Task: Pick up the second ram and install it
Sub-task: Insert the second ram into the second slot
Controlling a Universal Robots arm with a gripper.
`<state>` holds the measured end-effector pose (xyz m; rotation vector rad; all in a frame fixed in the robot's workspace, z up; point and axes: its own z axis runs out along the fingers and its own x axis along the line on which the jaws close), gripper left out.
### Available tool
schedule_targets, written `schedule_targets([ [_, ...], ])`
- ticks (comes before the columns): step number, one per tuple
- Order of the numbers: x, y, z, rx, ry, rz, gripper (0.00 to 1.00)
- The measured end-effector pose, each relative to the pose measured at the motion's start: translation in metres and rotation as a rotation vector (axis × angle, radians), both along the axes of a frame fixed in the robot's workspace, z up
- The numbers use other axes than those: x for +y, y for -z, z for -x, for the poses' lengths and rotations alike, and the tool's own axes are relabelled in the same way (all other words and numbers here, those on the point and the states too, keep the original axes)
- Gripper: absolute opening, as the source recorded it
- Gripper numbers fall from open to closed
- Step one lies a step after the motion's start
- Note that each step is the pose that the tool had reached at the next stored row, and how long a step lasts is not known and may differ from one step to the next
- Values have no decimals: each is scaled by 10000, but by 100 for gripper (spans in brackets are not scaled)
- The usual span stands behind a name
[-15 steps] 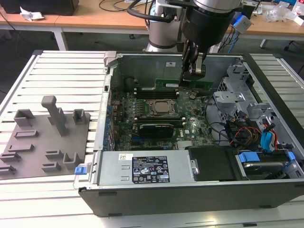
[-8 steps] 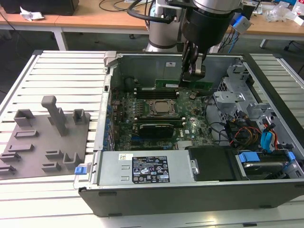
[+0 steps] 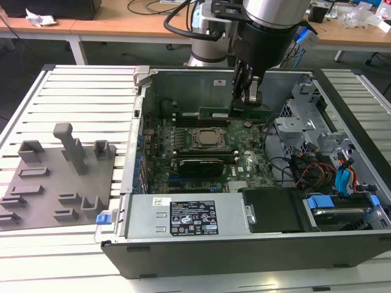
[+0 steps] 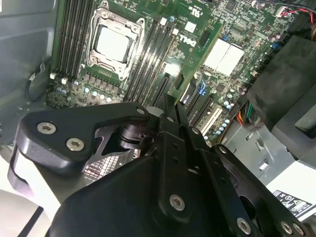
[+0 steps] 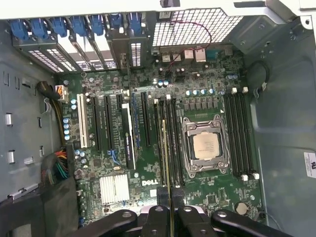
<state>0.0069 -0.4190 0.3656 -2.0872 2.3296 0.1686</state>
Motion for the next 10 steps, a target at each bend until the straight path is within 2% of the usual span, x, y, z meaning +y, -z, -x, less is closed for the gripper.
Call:
schedule_targets([
  [10, 0, 160, 0, 0, 0, -1, 14],
])
